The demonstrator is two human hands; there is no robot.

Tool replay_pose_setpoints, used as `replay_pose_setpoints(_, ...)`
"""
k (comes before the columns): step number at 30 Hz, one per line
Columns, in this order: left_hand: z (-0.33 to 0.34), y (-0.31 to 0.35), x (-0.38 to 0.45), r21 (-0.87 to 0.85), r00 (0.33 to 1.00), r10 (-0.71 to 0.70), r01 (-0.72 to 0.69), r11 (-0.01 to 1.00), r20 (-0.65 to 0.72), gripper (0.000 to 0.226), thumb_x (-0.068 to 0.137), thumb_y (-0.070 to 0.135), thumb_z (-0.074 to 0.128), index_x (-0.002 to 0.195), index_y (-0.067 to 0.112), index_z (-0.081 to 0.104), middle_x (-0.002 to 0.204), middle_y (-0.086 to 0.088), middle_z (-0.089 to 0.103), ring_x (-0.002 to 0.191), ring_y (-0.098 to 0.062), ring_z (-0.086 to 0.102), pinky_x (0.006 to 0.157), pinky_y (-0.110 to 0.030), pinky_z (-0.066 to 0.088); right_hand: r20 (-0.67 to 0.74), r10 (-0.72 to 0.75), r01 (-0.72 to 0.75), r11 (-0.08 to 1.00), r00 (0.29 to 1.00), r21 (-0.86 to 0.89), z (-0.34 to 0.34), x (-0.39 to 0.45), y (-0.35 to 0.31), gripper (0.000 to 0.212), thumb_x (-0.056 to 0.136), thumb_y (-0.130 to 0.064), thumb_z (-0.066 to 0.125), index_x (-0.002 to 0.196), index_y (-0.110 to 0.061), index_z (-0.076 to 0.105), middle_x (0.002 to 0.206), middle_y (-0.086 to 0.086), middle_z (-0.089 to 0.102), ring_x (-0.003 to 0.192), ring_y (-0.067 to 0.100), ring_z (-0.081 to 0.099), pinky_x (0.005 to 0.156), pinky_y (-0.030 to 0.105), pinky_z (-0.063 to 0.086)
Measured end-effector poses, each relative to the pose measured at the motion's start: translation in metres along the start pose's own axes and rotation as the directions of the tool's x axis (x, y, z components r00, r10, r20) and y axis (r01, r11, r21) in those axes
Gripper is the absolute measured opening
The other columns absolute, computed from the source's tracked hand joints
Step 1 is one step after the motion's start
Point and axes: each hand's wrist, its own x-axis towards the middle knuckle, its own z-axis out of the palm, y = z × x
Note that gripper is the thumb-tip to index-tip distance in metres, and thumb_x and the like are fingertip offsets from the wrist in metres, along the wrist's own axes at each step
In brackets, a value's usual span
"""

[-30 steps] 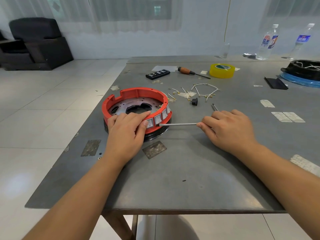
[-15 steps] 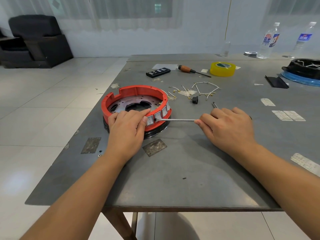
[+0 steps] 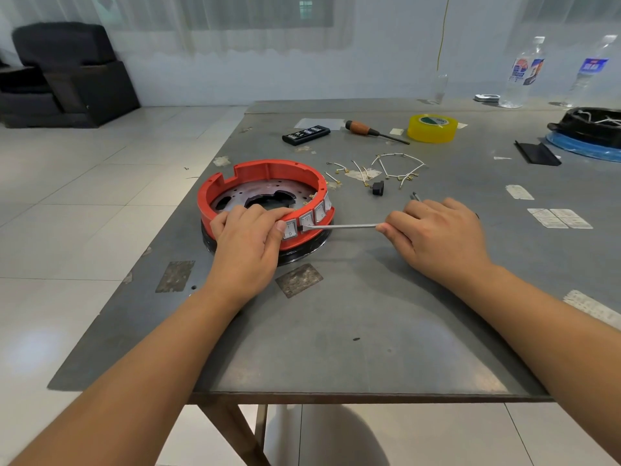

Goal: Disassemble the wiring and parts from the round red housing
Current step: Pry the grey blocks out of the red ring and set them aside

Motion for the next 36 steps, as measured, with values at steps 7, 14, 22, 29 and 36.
replay_pose_setpoints(7, -0.002, -0.002, -0.002, -0.043, 1.0, 0.02, -0.02, 0.999, 0.002, 0.039, 0.108, 0.029, 0.041, 0.133, 0.024, 0.071, 0.096, 0.007, 0.06, 0.099, -0.013, 0.045, 0.093, -0.032, 0.019, -0.008, -0.019, 0.019, 1.0, 1.0, 0.008, 0.002, 0.002, 0.004, 0.048, 0.109, -0.05, 0.037, 0.084, -0.021, 0.067, 0.074, 0.002, 0.059, 0.062, 0.028, 0.054, 0.059, 0.036, 0.031)
replay_pose_setpoints(14, -0.003, -0.002, -0.003, -0.1, 1.0, 0.012, -0.01, 0.995, 0.018, 0.039, 0.107, 0.028, 0.041, 0.13, 0.025, 0.073, 0.096, 0.009, 0.06, 0.101, -0.014, 0.047, 0.098, -0.032, 0.019, 0.046, -0.032, 0.028, 0.996, 0.998, 0.086, 0.004, 0.008, 0.006, 0.052, 0.109, -0.051, 0.033, 0.088, -0.019, 0.068, 0.081, 0.003, 0.063, 0.071, 0.03, 0.058, 0.065, 0.039, 0.036)
replay_pose_setpoints(22, -0.001, -0.002, -0.003, -0.125, 1.0, -0.006, 0.004, 0.992, -0.011, 0.038, 0.107, 0.029, 0.042, 0.128, 0.026, 0.073, 0.093, 0.014, 0.057, 0.101, -0.012, 0.047, 0.099, -0.033, 0.021, 0.094, -0.026, 0.015, 0.993, 0.995, 0.117, -0.003, 0.011, 0.008, 0.052, 0.107, -0.053, 0.032, 0.09, -0.022, 0.071, 0.079, 0.001, 0.064, 0.072, 0.029, 0.061, 0.065, 0.037, 0.037)
replay_pose_setpoints(29, 0.001, 0.0, -0.003, -0.108, 0.997, -0.037, 0.029, 0.994, -0.071, 0.032, 0.105, 0.032, 0.05, 0.126, 0.025, 0.073, 0.099, 0.01, 0.069, 0.102, -0.015, 0.054, 0.096, -0.031, 0.021, 0.015, 0.046, -0.046, 0.999, 0.999, -0.008, -0.014, 0.001, -0.002, 0.052, 0.108, -0.052, 0.036, 0.081, -0.023, 0.069, 0.068, 0.001, 0.058, 0.061, 0.031, 0.056, 0.059, 0.034, 0.028)
replay_pose_setpoints(36, 0.001, 0.002, -0.003, -0.085, 0.992, -0.08, 0.072, 0.994, -0.095, 0.031, 0.104, 0.036, 0.052, 0.124, 0.026, 0.073, 0.107, 0.008, 0.074, 0.105, -0.017, 0.059, 0.095, -0.028, 0.02, 0.037, 0.091, -0.089, 0.995, 0.995, -0.039, -0.015, 0.001, -0.009, 0.053, 0.108, -0.053, 0.036, 0.08, -0.022, 0.069, 0.066, 0.002, 0.059, 0.06, 0.031, 0.057, 0.058, 0.035, 0.031)
